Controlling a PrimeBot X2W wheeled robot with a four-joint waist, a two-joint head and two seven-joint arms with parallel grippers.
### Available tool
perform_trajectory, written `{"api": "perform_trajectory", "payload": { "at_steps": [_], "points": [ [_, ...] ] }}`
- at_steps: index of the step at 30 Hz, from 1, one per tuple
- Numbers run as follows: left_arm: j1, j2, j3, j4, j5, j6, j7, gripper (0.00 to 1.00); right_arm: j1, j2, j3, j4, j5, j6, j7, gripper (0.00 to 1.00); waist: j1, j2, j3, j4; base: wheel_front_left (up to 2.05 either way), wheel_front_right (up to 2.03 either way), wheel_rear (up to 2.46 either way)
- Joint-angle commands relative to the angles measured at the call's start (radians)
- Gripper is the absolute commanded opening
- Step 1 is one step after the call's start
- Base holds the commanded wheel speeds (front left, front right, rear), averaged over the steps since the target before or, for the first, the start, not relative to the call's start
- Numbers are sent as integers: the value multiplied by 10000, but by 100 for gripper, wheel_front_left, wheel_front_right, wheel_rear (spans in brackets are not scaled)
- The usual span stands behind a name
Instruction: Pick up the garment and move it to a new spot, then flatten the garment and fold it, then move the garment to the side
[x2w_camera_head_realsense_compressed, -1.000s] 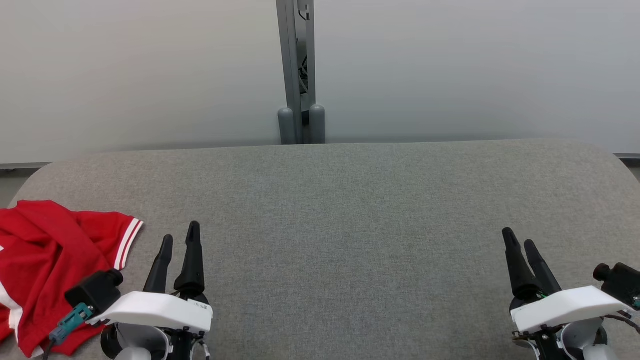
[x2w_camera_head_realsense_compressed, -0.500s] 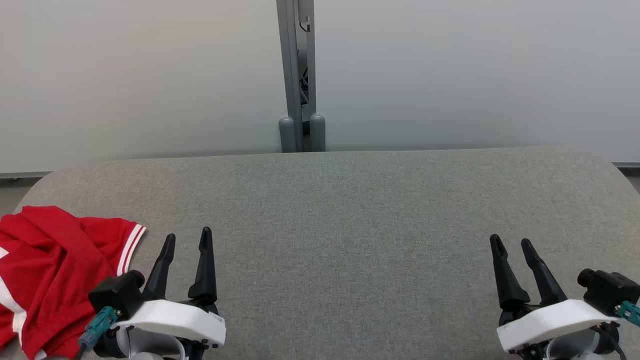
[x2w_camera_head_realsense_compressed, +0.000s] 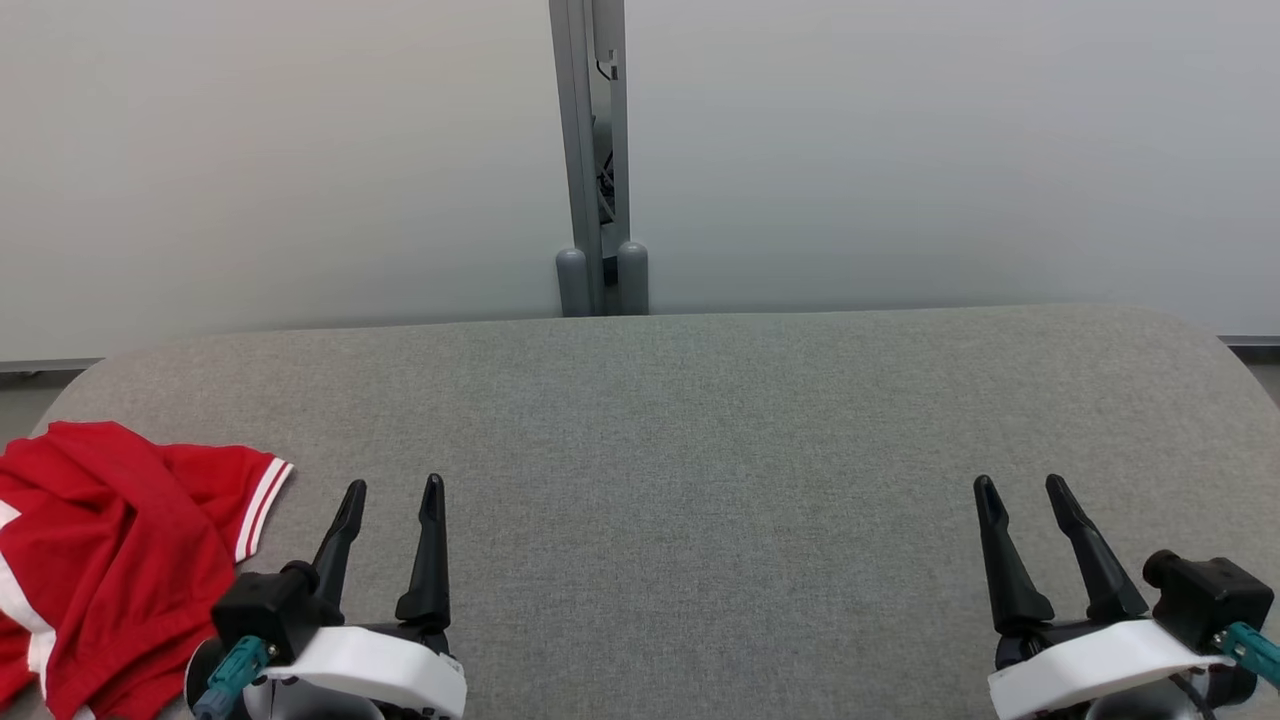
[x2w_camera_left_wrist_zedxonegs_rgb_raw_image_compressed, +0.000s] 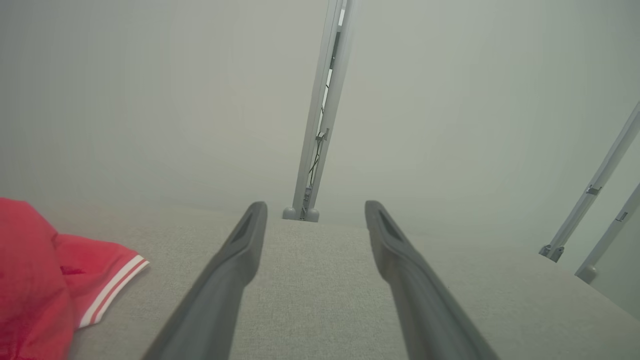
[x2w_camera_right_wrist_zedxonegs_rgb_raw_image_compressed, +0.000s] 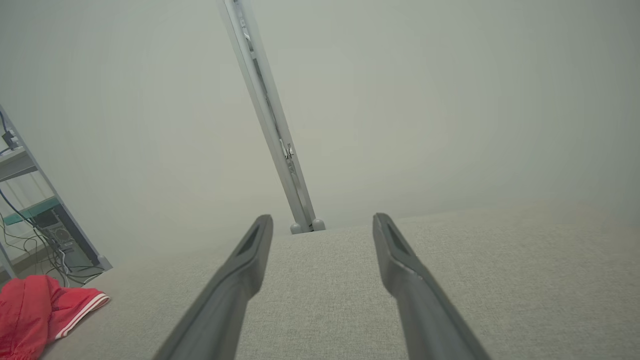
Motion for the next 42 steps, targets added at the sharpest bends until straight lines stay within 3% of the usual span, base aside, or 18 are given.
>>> {"api": "perform_trajectory", "payload": {
  "at_steps": [1,10,42],
  "points": [
    [-32,28,-2,-83,400,-59,-94,100,44,-95,43,-172,-310,15,-153,100,0,-1,-19,0,0,0,0],
    [133,-32,-38,-170,1343,119,-249,100,235,-108,114,-292,-1034,16,-395,100,0,-1,-129,-11,0,0,0],
    [569,-134,-185,-499,3816,114,-711,100,822,-137,662,-513,-3183,16,-1126,100,0,-1,-322,38,0,0,0]
  ]
}}
